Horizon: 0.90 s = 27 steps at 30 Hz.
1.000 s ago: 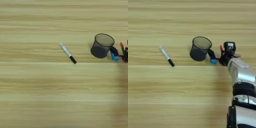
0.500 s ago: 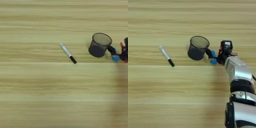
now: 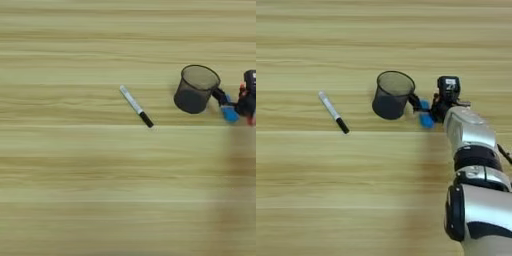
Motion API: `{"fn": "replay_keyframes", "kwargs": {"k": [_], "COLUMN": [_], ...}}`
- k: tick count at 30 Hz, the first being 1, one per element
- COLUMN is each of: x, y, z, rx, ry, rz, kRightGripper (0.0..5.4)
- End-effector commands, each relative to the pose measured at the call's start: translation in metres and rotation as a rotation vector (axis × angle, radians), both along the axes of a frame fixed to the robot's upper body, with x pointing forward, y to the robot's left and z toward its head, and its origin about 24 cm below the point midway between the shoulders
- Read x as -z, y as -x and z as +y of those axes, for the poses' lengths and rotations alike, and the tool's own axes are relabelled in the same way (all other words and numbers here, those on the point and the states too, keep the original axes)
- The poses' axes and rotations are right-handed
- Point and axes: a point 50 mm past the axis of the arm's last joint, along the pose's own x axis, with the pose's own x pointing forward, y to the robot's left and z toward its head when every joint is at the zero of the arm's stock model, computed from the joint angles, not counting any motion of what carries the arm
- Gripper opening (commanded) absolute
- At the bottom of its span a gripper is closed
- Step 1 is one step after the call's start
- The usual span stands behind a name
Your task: Move the objects on the table
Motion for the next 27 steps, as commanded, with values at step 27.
{"fn": "replay_keyframes", "kwargs": {"k": [27], "x": [-0.029], "y": [-0.006], "z": [0.016], "rx": [-0.091], "ry": [0.093], "rz": [-0.112], "kRightGripper": [5.36]}}
